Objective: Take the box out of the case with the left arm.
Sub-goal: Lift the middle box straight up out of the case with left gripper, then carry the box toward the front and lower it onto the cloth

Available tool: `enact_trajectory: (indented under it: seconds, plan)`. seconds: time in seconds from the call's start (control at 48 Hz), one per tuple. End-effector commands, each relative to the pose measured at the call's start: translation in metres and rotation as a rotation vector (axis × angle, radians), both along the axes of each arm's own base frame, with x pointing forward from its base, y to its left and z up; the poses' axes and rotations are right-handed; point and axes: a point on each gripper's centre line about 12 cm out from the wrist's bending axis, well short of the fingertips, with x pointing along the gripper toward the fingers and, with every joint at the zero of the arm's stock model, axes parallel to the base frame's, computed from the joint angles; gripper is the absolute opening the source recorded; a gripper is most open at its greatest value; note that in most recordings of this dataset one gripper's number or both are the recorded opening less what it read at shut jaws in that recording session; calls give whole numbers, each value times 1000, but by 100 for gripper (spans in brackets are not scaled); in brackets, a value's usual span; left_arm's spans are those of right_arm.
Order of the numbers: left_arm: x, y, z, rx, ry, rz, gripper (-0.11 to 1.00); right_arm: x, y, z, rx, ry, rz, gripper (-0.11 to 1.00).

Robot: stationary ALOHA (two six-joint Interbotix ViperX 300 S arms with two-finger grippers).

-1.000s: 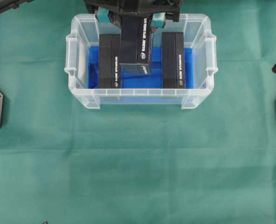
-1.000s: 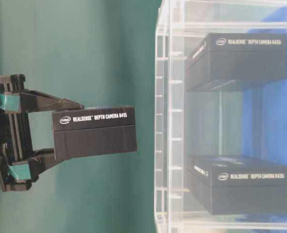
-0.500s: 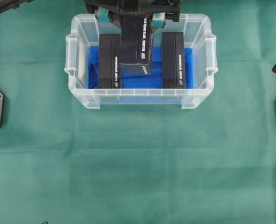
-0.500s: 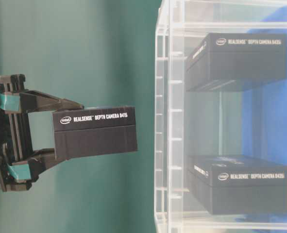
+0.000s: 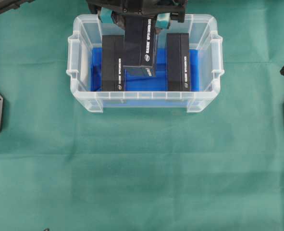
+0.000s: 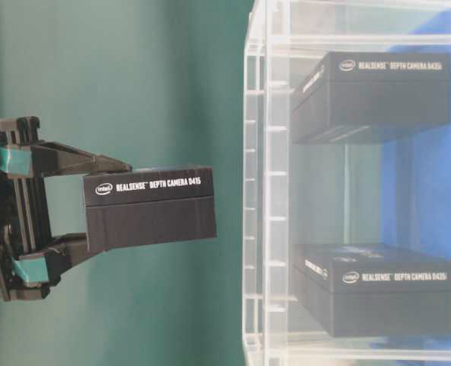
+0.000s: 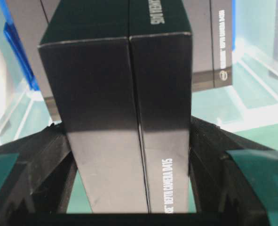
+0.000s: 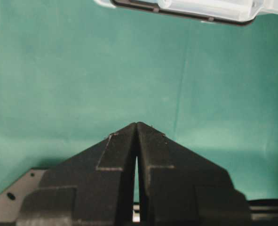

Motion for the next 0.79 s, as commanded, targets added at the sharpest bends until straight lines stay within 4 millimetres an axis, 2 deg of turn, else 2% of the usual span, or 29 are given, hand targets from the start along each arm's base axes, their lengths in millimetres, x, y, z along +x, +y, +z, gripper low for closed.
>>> enact_trajectory:
  seconds: [0.0, 0.292, 0.771]
  plan:
    - [-13, -10, 33, 23, -80, -11, 55, 1, 0, 7, 2, -26, -2, 0]
    - [-7, -51, 33, -3, -68, -22, 55, 1, 0, 7, 2, -25, -2, 0]
    - [-3, -157, 30, -78, -61, 44, 55, -1, 2, 11, 23, -18, -2, 0]
